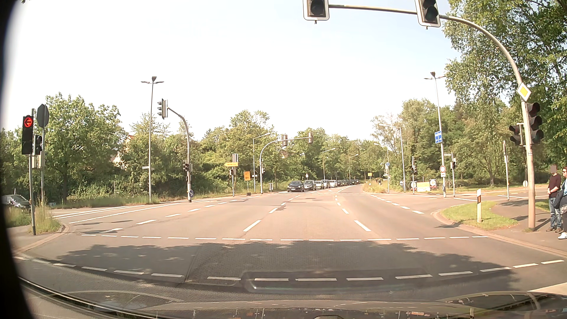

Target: Follow the waypoints while adhering to traffic rules and regulations

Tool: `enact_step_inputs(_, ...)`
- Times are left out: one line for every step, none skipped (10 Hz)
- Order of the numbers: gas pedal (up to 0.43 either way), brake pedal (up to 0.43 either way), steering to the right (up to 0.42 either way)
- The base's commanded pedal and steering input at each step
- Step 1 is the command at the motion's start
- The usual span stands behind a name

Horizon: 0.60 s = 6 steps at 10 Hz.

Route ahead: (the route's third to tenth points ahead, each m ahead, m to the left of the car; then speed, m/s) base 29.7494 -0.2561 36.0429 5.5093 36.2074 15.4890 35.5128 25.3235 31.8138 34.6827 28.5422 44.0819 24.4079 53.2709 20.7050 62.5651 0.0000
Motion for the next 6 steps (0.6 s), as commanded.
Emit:
enact_step_inputs(0.000, 0.226, -0.003)
enact_step_inputs(0.000, 0.232, -0.003)
enact_step_inputs(0.000, 0.226, -0.003)
enact_step_inputs(0.000, 0.226, -0.003)
enact_step_inputs(0.000, 0.226, -0.003)
enact_step_inputs(0.000, 0.226, -0.003)
